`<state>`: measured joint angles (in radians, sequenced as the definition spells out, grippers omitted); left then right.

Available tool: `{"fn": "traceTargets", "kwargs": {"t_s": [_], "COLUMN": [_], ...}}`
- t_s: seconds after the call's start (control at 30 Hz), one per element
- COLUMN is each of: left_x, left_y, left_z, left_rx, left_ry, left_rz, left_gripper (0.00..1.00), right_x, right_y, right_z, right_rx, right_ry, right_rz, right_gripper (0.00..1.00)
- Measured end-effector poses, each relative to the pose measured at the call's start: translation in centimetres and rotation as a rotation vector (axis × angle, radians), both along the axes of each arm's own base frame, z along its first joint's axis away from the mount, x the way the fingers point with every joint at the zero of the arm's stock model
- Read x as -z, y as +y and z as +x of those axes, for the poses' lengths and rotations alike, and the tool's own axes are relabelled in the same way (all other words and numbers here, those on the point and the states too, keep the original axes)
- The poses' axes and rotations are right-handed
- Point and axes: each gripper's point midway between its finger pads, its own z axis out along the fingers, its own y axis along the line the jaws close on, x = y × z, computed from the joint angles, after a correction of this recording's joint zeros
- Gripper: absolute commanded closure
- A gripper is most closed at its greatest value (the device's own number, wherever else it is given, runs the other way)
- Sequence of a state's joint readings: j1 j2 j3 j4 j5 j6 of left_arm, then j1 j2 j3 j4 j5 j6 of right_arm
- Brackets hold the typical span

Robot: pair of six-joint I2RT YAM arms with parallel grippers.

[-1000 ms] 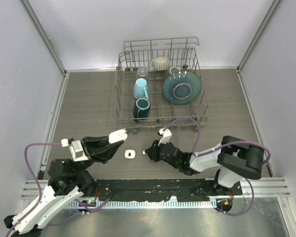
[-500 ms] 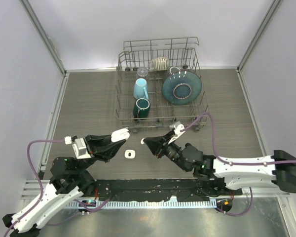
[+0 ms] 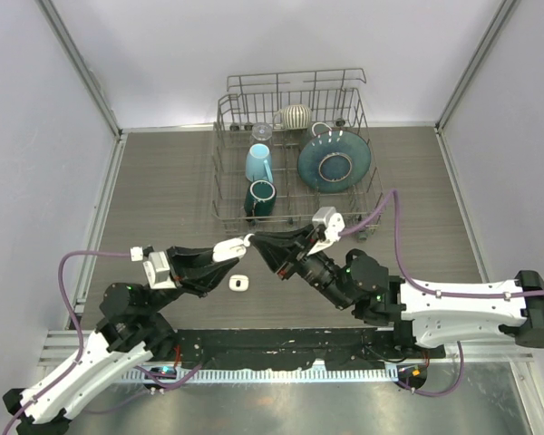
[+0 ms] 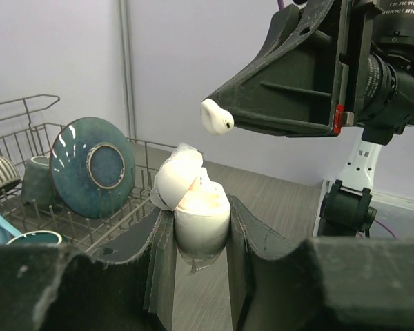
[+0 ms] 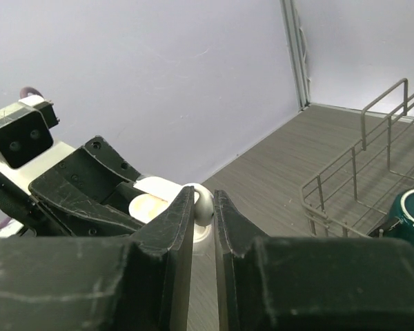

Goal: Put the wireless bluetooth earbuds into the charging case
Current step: Place the earbud in the charging case.

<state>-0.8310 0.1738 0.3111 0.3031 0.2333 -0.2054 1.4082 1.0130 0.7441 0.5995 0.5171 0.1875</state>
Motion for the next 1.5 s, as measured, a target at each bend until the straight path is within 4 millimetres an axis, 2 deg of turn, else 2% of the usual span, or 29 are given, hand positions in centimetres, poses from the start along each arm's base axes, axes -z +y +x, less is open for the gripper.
{"fn": "traceTargets", "kwargs": {"t_s": [0.27,0.7,1.5], "left_x": [0.5,0.5,-0.1], "left_y": [-0.5,-0.9,-0.9], "left_z": [0.0,-0.1,-0.1], "left_rx": [0.019,0.037,0.049], "left_ry": [0.008,0.003,0.002], "left_rz": [0.022,0.026,-0.03], "left_gripper": [1.0,1.0,1.0], "right_x": [1.1,1.6,1.3], "right_y": [2.9,5.0,5.2], "right_z": [-1.3,-2.0,-1.9], "right_rx": [-0.068,-0.098,0.05], "right_ry": [-0.04,-0.074,-0.139], "right_rz": [-0.07,-0.109,-0.094], "right_gripper": [0.99,0.99,0.99]}}
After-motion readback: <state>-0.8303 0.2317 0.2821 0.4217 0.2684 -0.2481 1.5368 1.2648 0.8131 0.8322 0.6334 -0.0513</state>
